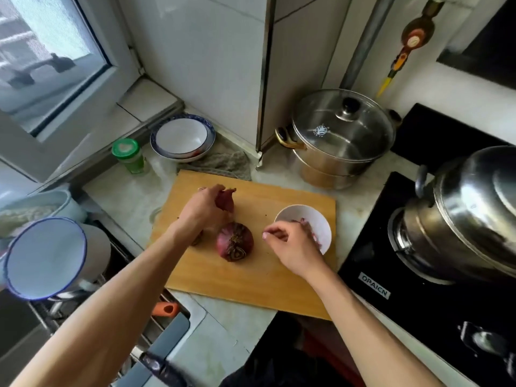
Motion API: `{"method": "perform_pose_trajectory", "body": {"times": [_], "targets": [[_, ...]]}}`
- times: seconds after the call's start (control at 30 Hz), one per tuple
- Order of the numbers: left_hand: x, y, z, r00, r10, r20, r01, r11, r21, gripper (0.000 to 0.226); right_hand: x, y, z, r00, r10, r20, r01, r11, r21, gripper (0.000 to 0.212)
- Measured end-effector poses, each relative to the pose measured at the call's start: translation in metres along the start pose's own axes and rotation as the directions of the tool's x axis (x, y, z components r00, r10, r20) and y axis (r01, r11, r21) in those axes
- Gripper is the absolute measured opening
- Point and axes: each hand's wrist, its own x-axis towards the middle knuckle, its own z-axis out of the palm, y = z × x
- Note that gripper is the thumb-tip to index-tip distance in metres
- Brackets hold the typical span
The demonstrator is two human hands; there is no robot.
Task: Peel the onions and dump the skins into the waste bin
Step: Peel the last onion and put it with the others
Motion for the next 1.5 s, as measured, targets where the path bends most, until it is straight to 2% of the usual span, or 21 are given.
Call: {"method": "perform_pose_trajectory", "body": {"times": [0.13, 0.2, 0.27, 0.37, 0.5, 0.63, 0.83, 0.93, 1.0, 1.17, 1.3, 1.4, 1.5], "targets": [[-0.026, -0.007, -0.005, 0.985, 0.06, -0.161, -0.085, 0.985, -0.149, 0.068, -0.004, -0.001, 0.02, 0.998, 0.059, -0.009, -0.058, 0.997, 0.051, 0.014], [-0.049, -0.009, -0.001, 0.965, 0.061, -0.257, -0.134, 0.952, -0.277, 0.058, -0.008, 0.001, 0.023, 0.997, 0.071, -0.032, -0.069, 0.996, 0.064, 0.013], [-0.071, -0.011, 0.006, 0.953, 0.075, -0.293, -0.188, 0.906, -0.38, 0.047, -0.011, 0.002, 0.025, 0.996, 0.08, -0.045, -0.077, 0.995, 0.068, 0.011], [-0.096, -0.019, 0.032, 0.968, 0.009, -0.252, -0.13, 0.874, -0.469, 0.046, -0.018, 0.002, 0.03, 0.997, 0.065, -0.041, -0.062, 0.995, 0.079, 0.007], [-0.097, -0.026, 0.06, 0.982, -0.066, -0.176, -0.024, 0.886, -0.462, 0.073, -0.024, -0.001, 0.028, 0.995, 0.079, -0.056, -0.07, 0.988, 0.141, 0.018], [-0.09, -0.017, 0.077, 0.99, -0.1, -0.102, 0.046, 0.9, -0.434, 0.091, -0.029, -0.005, 0.019, 0.991, 0.109, -0.082, -0.092, 0.977, 0.194, 0.016], [-0.085, -0.014, 0.079, 0.985, -0.11, -0.132, 0.039, 0.891, -0.451, 0.087, -0.035, 0.006, 0.005, 0.98, 0.143, -0.14, -0.11, 0.969, 0.223, 0.015], [-0.096, -0.01, 0.075, 0.985, -0.139, -0.105, 0.045, 0.784, -0.619, 0.085, -0.037, 0.01, -0.001, 0.979, 0.147, -0.14, -0.106, 0.959, 0.264, 0.015], [-0.106, -0.003, 0.068, 0.991, -0.111, -0.08, 0.024, 0.716, -0.698, 0.083, -0.034, 0.011, -0.005, 0.983, 0.14, -0.118, -0.103, 0.955, 0.279, 0.015], [-0.118, 0.04, 0.056, 0.983, 0.056, -0.173, -0.16, 0.717, -0.678, 0.083, -0.021, 0.001, -0.024, 0.991, 0.109, 0.077, -0.132, 0.899, 0.419, 0.007], [-0.122, 0.065, 0.054, 0.982, 0.098, -0.163, -0.185, 0.685, -0.705, 0.097, -0.017, 0.001, -0.045, 0.98, 0.107, 0.168, -0.185, 0.797, 0.575, 0.03], [-0.124, 0.079, 0.056, 0.99, 0.067, -0.125, -0.141, 0.58, -0.802, 0.092, -0.015, 0.013, -0.055, 0.99, 0.097, 0.1, -0.139, 0.725, 0.675, 0.039], [-0.118, 0.092, 0.061, 0.996, 0.023, -0.081, -0.082, 0.512, -0.855, 0.078, -0.012, 0.024, -0.064, 0.997, 0.073, -0.005, -0.048, 0.715, 0.698, 0.021]]}}
